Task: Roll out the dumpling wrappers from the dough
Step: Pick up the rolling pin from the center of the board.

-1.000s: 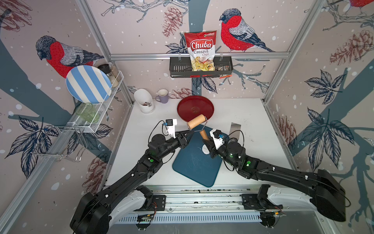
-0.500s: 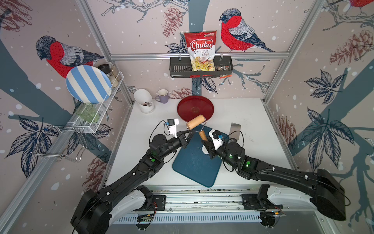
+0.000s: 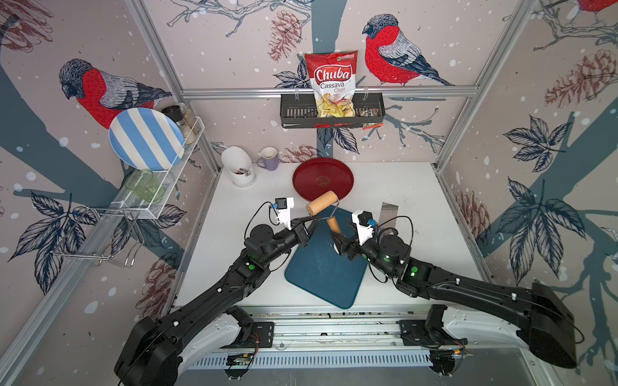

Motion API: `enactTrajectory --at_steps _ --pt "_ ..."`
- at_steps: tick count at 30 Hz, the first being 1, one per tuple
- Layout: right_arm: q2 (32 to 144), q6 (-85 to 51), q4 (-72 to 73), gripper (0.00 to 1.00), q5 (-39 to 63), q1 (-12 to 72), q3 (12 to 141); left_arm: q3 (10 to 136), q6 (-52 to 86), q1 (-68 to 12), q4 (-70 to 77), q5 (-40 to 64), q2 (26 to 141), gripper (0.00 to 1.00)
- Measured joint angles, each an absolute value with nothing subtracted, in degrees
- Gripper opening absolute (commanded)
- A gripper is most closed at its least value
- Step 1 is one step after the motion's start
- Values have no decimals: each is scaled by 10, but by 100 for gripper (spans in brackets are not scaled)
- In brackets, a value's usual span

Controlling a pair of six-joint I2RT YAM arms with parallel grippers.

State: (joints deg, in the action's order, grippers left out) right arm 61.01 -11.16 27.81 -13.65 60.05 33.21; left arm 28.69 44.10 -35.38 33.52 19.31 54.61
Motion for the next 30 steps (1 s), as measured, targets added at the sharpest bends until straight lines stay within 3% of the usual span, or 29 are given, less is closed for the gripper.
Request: enactTrajectory --at_steps 11,30 --pt "519 -327 276 62 -94 509 323 232 381 -354 369 196 478 0" --pt "624 -408 301 37 60 526 389 227 332 -356 405 236 459 0"
